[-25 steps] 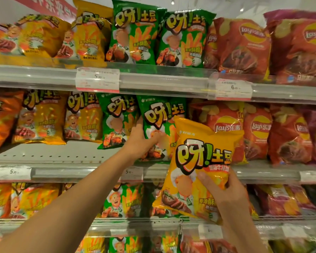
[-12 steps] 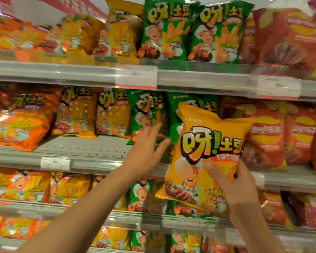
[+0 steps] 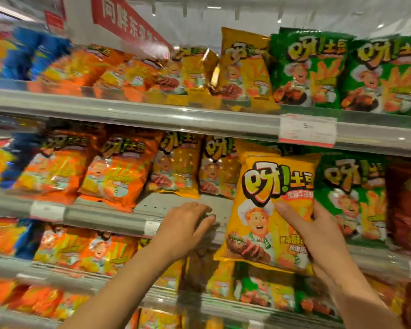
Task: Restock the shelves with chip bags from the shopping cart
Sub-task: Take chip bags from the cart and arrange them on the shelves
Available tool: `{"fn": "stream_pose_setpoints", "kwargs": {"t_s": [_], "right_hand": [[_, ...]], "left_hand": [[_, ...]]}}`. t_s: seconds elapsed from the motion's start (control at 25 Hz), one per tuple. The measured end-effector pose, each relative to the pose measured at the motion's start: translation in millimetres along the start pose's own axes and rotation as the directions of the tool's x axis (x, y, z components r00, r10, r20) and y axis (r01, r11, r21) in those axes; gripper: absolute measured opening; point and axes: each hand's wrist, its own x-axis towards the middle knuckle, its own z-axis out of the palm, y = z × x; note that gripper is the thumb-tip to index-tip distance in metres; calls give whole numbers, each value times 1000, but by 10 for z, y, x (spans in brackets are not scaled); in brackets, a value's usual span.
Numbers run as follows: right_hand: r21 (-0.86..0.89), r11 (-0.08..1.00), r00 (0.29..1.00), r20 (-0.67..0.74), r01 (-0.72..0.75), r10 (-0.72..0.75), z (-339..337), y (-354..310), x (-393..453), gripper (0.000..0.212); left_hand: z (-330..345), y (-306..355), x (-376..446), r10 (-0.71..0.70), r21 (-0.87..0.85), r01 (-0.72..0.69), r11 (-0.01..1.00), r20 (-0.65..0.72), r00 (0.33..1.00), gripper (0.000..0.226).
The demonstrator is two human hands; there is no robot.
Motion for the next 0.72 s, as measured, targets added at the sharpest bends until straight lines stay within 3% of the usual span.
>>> {"fn": "stream_pose_setpoints", "kwargs": {"t_s": [0.2,0.32,0.44,0.72], "right_hand": [[83,996,992,-122,-24,34,667,-104,399,61],[79,997,989,-147,-20,32,942,-75,532,54],[33,998,994,-93,-60,63,1111,-58,644,53],[-36,992,989,-86,-124,120,1143,-22,860,38]], "left_hand": [[-286,-643,-338,42,-65,-44,997,-28,999,41],[-271,-706,-424,95,-58,-97,994,-33,995,41],[-248,-691,-420,48,-124,-58,991,-85,995,41],[-208,-741,-457,101,-144,-113,983,-84,991,63]]}}
